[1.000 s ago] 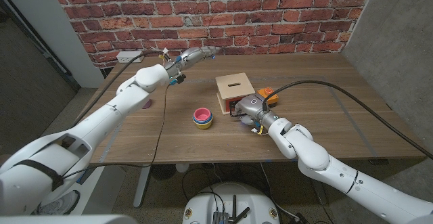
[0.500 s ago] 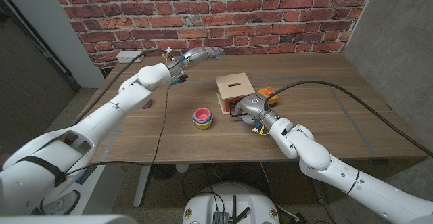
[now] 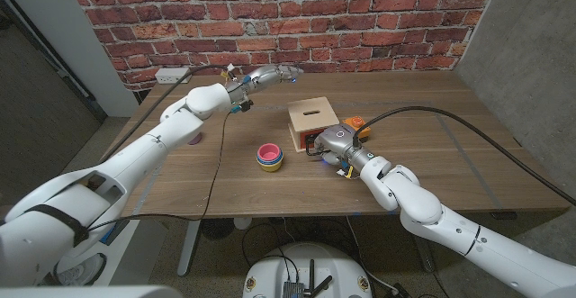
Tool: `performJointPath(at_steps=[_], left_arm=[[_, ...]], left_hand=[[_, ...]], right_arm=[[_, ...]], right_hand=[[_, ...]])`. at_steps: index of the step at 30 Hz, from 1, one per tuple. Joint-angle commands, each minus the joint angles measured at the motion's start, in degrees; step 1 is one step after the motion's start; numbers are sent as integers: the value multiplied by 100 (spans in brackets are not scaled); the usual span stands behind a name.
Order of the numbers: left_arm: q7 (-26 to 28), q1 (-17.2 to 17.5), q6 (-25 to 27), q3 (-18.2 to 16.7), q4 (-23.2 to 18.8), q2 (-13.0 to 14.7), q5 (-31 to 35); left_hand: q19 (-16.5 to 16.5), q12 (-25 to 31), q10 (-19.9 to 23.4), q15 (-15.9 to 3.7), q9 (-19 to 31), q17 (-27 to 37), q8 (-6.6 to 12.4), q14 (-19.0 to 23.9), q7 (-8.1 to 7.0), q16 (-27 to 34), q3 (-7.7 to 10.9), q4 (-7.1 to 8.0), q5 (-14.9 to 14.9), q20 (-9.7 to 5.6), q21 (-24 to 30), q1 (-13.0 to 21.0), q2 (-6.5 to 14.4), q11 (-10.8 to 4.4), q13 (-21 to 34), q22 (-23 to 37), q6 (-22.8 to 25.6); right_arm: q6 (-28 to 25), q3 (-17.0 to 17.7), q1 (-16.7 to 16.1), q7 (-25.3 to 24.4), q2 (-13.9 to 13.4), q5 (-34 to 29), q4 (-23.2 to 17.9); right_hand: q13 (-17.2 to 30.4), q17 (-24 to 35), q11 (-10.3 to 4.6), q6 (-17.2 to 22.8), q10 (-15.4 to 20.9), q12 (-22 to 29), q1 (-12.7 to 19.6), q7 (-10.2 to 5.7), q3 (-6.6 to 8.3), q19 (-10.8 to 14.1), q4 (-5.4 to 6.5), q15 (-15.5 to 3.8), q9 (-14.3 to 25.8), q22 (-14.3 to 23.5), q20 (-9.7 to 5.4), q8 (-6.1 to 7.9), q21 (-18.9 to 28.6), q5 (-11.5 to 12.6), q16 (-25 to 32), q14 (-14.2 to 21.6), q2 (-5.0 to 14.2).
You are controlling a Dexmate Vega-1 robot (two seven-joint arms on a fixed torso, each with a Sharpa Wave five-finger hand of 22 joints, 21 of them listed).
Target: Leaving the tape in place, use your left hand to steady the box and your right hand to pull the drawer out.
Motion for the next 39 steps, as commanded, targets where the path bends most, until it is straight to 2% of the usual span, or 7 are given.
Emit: performJointPath(at_steps=[1,17,27,39], left_arm=[[-58,-15,-30,96,-136,80,228],[-37,-139,-381,307,-209,212,1015],[29,-120,-589,354,-319,321,1442],[152,-90,-766,396,-551,539,2137]], left_hand=[[45,27,67,-167,10,1,50,47,5,13,45,-3,-3,-449,14,-49,190,-27,14,13,63],[3,-3,63,-206,11,13,34,9,-95,-10,50,6,-14,-498,-1,-117,151,-74,14,15,121],[-96,-47,0,-241,12,52,-9,-75,-166,-6,-52,201,-24,-566,-17,-380,119,-138,11,25,98],[-229,-68,-37,-264,6,52,-83,-128,-221,-8,-89,367,-4,-626,-37,-564,142,-173,7,28,-96]], right_arm=[[47,8,8,-114,-29,82,21],[70,11,17,-98,-58,146,15],[92,24,18,-152,-70,202,26],[160,24,76,-138,-70,293,69]], right_hand=[[20,37,-2,82,77,-1,64,-6,2,54,15,-583,6,11,-640,36,52,-9,15,84,21],[26,113,2,244,261,-35,153,-14,-14,46,10,-589,53,27,-702,107,78,-22,-58,236,116],[34,150,2,320,344,-56,128,-11,-54,44,34,-585,48,28,-706,135,94,-29,-131,303,140],[40,182,5,361,397,-90,60,-10,-90,37,45,-584,39,23,-706,151,103,-33,-237,388,166]])
